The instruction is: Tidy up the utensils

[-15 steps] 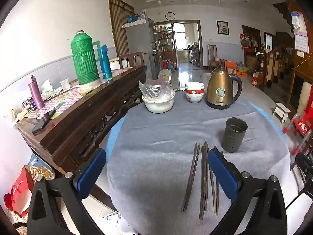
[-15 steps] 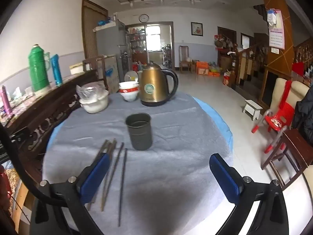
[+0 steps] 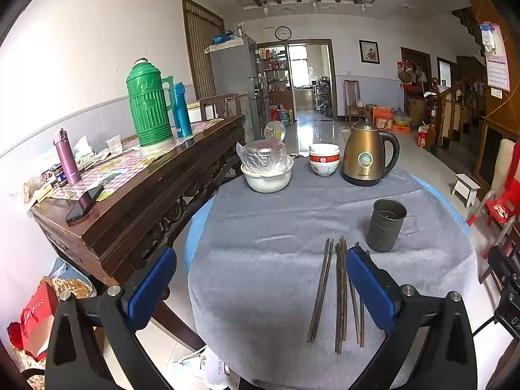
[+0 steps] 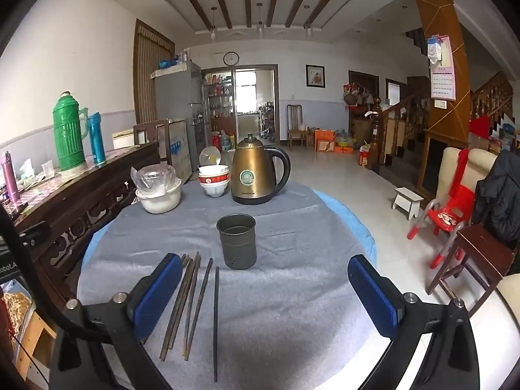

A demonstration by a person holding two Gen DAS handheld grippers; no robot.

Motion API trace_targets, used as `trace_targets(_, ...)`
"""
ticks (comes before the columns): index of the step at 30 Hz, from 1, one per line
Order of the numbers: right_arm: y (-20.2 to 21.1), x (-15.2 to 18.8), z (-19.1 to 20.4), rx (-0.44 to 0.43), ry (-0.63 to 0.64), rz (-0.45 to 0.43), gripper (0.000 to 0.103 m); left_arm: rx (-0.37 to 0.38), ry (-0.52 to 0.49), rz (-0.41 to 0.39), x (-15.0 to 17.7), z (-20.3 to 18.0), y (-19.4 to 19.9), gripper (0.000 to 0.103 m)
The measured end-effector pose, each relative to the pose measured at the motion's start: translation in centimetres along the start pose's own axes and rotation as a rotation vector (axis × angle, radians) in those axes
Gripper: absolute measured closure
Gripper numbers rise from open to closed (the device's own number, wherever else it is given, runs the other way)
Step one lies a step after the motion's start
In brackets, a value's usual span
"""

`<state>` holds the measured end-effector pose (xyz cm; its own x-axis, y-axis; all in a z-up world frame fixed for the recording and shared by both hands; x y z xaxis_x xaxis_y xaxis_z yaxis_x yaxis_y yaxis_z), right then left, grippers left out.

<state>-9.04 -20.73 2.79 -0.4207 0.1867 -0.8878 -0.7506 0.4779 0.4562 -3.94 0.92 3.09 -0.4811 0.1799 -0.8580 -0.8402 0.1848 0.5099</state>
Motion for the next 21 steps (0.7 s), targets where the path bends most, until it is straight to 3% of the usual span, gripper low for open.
trace_targets(1,1.3,0.6,-1.3,-0.020,-0.006,-0.007,0.000,-0.002,0.002,-0.001,0.0,0.1,0.1,0.000)
trace_targets(6,2.3,0.3,-0.2,-0.027,-0.001,-0.010,0.000,-0.001,0.012,0.002,0.0,0.7,0.3,0.000)
trace_targets(21,3.2,0.0,0.4,-0.030,-0.005,-0.008,0.000,0.010,0.011,-0.005,0.3,0.8,0.6,0.000)
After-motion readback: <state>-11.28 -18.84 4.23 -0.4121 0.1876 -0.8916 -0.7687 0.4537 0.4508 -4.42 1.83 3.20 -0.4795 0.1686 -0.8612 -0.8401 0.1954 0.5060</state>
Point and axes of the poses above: each gripper's, at about its wrist camera, not at the fingertips, and y roughly against the way its jaws point, z to its left, x to its underside, the point moved 8 cm from there along -y, roughly the way its jaws point, and after that the axes turned 6 degrees about x, right-handed, at the moved point
